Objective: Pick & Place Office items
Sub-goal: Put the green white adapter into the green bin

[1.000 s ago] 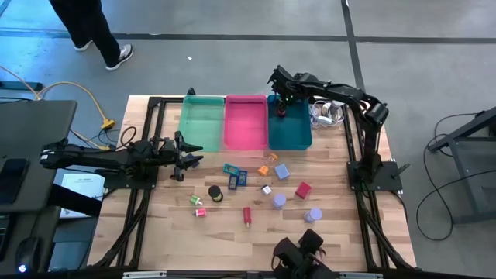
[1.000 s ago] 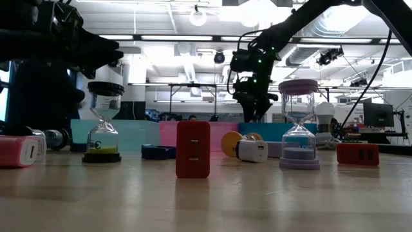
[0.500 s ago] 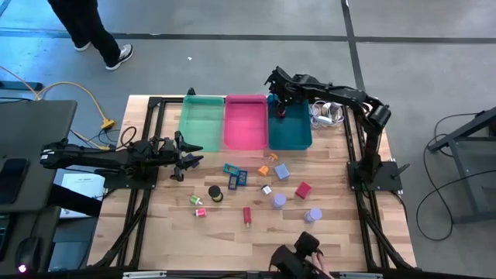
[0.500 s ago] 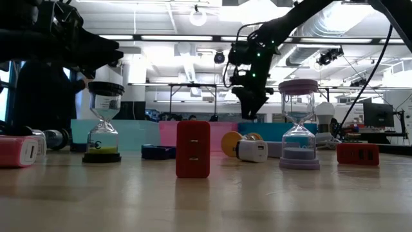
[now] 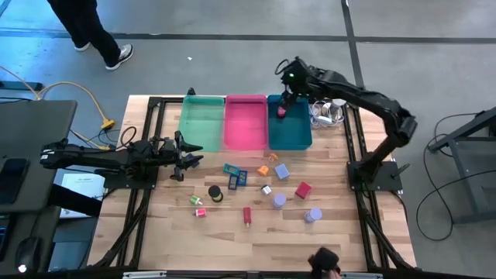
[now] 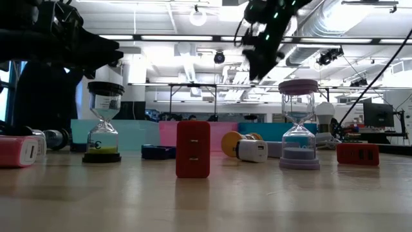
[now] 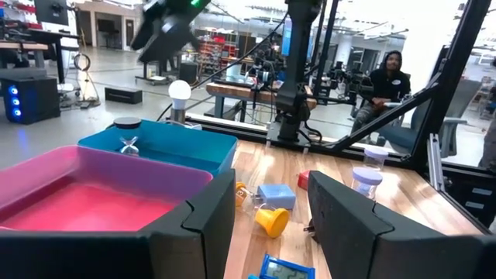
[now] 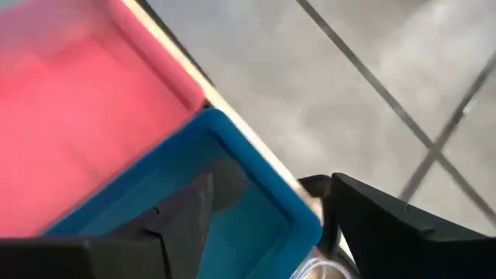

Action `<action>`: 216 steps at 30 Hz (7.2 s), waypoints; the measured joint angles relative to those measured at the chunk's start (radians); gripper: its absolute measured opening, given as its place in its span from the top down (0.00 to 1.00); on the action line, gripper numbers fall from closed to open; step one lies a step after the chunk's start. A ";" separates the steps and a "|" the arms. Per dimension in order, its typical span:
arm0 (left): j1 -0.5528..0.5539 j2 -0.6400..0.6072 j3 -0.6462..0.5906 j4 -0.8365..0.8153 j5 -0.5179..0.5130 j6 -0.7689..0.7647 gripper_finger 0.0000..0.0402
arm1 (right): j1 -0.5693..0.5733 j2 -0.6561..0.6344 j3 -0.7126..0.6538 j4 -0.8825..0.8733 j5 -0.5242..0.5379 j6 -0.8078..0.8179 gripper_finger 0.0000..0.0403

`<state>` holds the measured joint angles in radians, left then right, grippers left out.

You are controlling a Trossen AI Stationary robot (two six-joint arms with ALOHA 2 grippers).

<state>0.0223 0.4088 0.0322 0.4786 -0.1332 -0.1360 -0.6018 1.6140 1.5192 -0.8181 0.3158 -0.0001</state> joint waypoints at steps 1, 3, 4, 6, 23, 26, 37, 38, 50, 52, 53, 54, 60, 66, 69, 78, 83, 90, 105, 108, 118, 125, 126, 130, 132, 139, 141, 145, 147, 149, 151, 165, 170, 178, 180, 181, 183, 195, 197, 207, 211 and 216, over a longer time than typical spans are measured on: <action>0.000 0.000 0.000 0.000 0.000 0.000 0.60 | 0.013 -0.025 0.000 -0.023 -0.018 0.014 0.38; 0.000 0.000 0.000 0.000 0.000 -0.001 0.60 | 0.040 -0.075 0.000 -0.075 -0.075 0.041 0.38; 0.000 0.000 0.000 0.000 0.000 -0.003 0.60 | 0.054 -0.098 0.000 -0.103 -0.105 0.057 0.38; 0.000 0.000 0.000 0.001 0.000 -0.028 0.60 | 0.087 -0.140 0.000 -0.155 -0.162 0.091 0.38; 0.004 0.000 0.000 0.003 0.000 -0.056 0.60 | 0.475 -0.316 -0.231 -0.298 -0.066 0.484 0.38; 0.004 0.000 0.000 0.004 0.004 -0.053 0.60 | 0.536 -0.327 -0.319 -0.265 0.067 0.574 0.38; -0.006 0.000 0.000 0.029 0.006 -0.061 0.60 | 0.723 -0.328 -0.464 -0.134 0.480 0.759 0.38; -0.006 0.000 0.000 0.028 0.006 -0.064 0.60 | 0.734 -0.328 -0.470 -0.123 0.499 0.758 0.38; -0.005 0.000 0.001 0.031 0.030 -0.102 0.48 | 0.852 -0.328 -0.473 -0.064 0.628 0.758 0.38; -0.006 0.000 0.001 0.031 0.031 -0.105 0.41 | 0.862 -0.328 -0.473 -0.059 0.639 0.759 0.38; -0.006 0.000 0.001 0.031 0.033 -0.114 0.38 | 0.867 -0.328 -0.473 -0.058 0.644 0.759 0.38; -0.006 0.000 0.001 0.030 0.041 -0.124 0.35 | 0.872 -0.328 -0.473 -0.059 0.648 0.759 0.38; -0.006 0.000 0.015 0.049 0.199 -0.050 0.27 | 0.899 -0.328 -0.473 -0.059 0.655 0.756 0.38; -0.017 0.044 0.071 0.044 0.233 0.038 0.27 | 0.912 -0.328 -0.473 -0.060 0.663 0.755 0.38; -0.048 0.101 0.137 0.043 0.233 0.129 0.27 | 0.912 -0.328 -0.473 -0.060 0.663 0.752 0.38; -0.167 0.329 0.457 -0.404 0.154 0.218 0.27 | 0.948 -0.328 -0.473 -0.059 0.663 0.738 0.38; -0.260 0.398 0.563 -0.523 0.140 0.281 0.27 | 0.985 -0.328 -0.473 -0.046 0.713 0.737 0.38; -0.400 0.390 0.664 -0.720 -0.136 0.266 0.27 | 1.031 -0.327 -0.473 0.004 0.733 0.761 0.38; -0.445 0.368 0.671 -0.775 -0.147 0.124 0.27 | 1.077 -0.306 -0.472 0.505 0.858 0.482 0.38; -0.441 0.353 0.672 -0.781 -0.147 0.056 0.27 | 1.101 -0.306 -0.472 0.599 0.794 0.462 0.38; -0.484 0.346 0.672 -0.899 -0.037 -0.034 0.27 | 1.150 -0.241 -0.472 0.655 0.811 0.419 0.38; -0.511 0.346 0.672 -0.922 -0.038 -0.099 0.27 | 1.149 -0.167 -0.473 0.683 0.861 0.381 0.38; -0.513 0.346 0.672 -0.922 -0.037 -0.112 0.27 | 1.149 -0.160 -0.473 0.687 0.866 0.372 0.38; -0.515 0.346 0.672 -0.920 0.005 -0.152 0.27 | 1.149 -0.142 -0.473 0.695 0.853 0.368 0.38; -0.518 0.346 0.672 -0.910 0.053 -0.128 0.27 | 1.149 -0.135 -0.473 0.696 0.839 0.363 0.38; -0.518 0.346 0.672 -0.834 0.105 -0.176 0.27 | 1.150 -0.133 -0.473 0.694 0.756 0.342 0.38; -0.518 0.346 0.672 -0.797 0.095 -0.164 0.27 | 1.150 -0.133 -0.473 0.696 0.749 0.339 0.38; -0.518 0.355 0.672 -0.799 0.089 -0.157 0.27 | 1.150 -0.133 -0.473 0.695 0.717 0.339 0.38; -0.513 0.369 0.672 -0.811 0.083 -0.117 0.27 | 1.150 -0.133 -0.473 0.695 0.702 0.342 0.38; -0.510 0.388 0.672 -0.812 0.083 -0.061 0.27 | 1.150 -0.133 -0.473 0.696 0.694 0.351 0.38; -0.510 0.411 0.672 -0.813 0.082 0.001 0.27 | 1.150 -0.133 -0.473 0.696 0.676 0.356 0.38; -0.510 0.487 0.672 -0.949 -0.037 -0.073 0.27 | 1.143 -0.134 -0.473 0.703 0.592 0.317 0.38; -0.509 0.487 0.671 -1.011 -0.091 -0.124 0.27 | 1.142 -0.134 -0.473 0.703 0.590 0.309 0.38; -0.512 0.496 0.663 -1.033 -0.053 -0.080 0.27 | 1.142 -0.134 -0.473 0.703 0.590 0.279 0.38; -0.512 0.496 0.648 -1.043 -0.040 -0.037 0.27 | 1.140 -0.134 -0.473 0.702 0.590 0.272 0.38; -0.512 0.496 0.641 -1.040 -0.038 -0.021 0.27 | 1.137 -0.134 -0.473 0.702 0.589 0.267 0.38; -0.508 0.497 0.626 -1.039 -0.037 -0.016 0.27 | 1.136 -0.134 -0.473 0.702 0.590 0.265 0.38; -0.506 0.498 0.471 -0.944 -0.038 -0.124 0.27 | 1.110 -0.134 -0.473 0.703 0.590 0.273 0.38; -0.514 0.498 0.443 -0.919 -0.028 -0.124 0.27 | 1.108 -0.134 -0.473 0.707 0.591 0.274 0.38; -0.525 0.498 0.347 -0.868 -0.026 -0.115 0.27 | 1.082 -0.134 -0.472 0.785 0.589 0.261 0.38; -0.525 0.498 0.342 -0.862 -0.026 -0.124 0.27 | 1.066 -0.134 -0.472 0.786 0.589 0.268 0.38; -0.525 0.503 0.342 -0.839 -0.025 -0.130 0.27 | 1.047 -0.134 -0.472 0.801 0.571 0.268 0.38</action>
<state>-0.5026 0.9119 0.3744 -0.3605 -0.1586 -0.2660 0.4454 1.4796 1.0473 -0.0170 0.8871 0.2680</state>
